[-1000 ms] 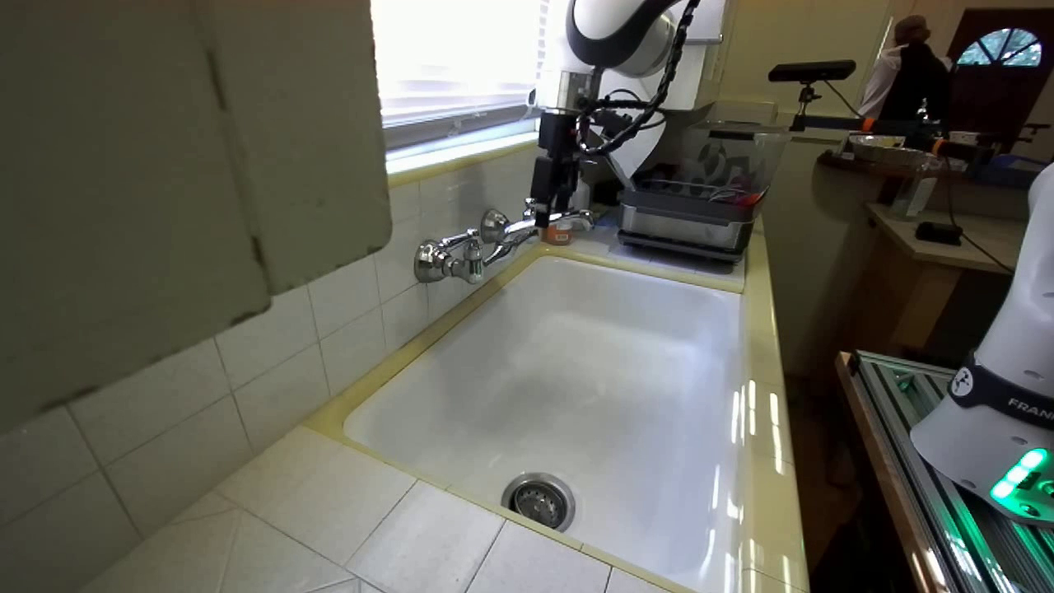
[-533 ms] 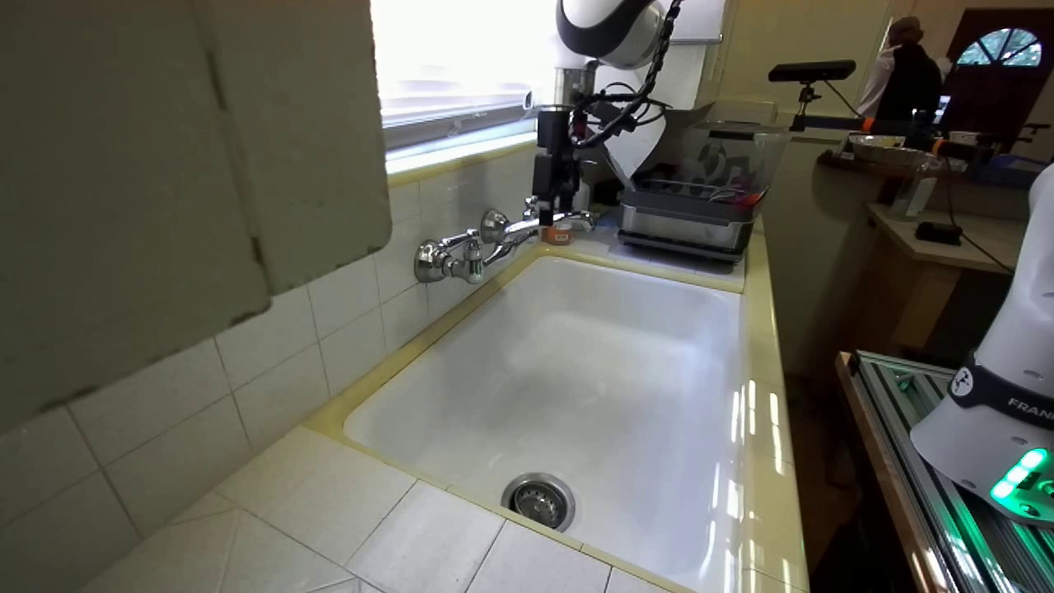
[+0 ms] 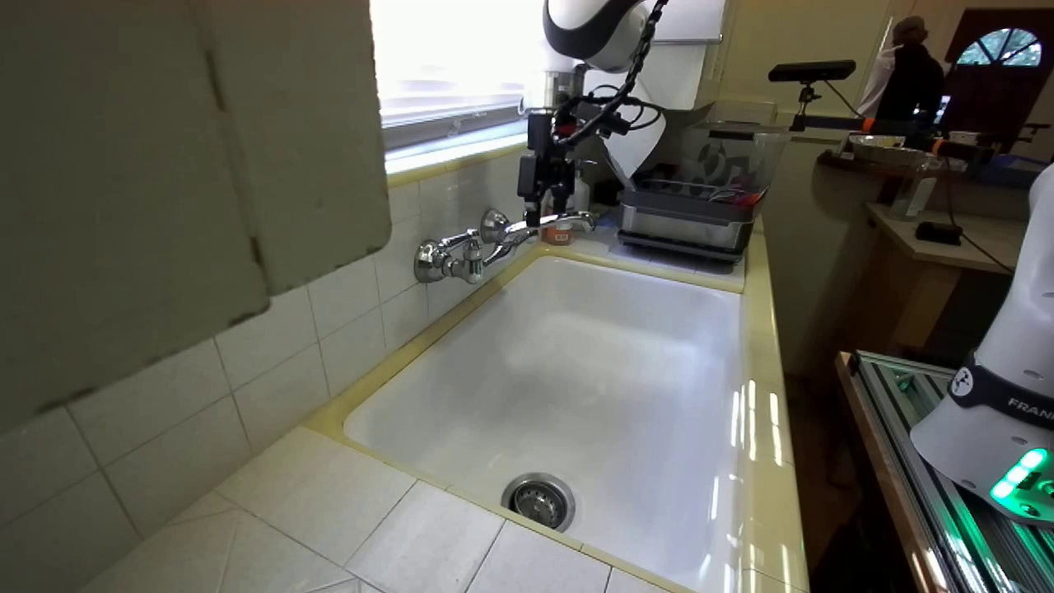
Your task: Push the faucet handle on the left backwards then push the faucet to the right.
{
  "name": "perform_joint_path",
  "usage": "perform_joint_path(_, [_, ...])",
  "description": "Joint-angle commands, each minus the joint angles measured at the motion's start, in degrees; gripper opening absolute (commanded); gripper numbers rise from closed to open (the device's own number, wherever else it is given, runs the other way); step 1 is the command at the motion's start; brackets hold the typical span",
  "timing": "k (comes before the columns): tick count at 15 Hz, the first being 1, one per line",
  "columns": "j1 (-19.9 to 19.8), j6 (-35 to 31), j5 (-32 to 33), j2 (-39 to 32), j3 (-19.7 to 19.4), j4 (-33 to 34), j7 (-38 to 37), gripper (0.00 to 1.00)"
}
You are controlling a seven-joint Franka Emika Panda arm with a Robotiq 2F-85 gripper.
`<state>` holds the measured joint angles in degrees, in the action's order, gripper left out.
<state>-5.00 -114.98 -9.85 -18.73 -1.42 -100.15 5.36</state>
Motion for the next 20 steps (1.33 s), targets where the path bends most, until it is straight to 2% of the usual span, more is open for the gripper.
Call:
perform_joint_path(1, [0.6,2.7,-2.5,-1.8,1.0,2.9,-3.2,1.0])
perform_joint_path(8, [1.8,10.4,2.0,-1.3,0.6,3.8,-4.1,1.0])
perform_joint_path(20, [2.7,12.0,2.3,-2.2,0.7,5.1,-7.5,1.0])
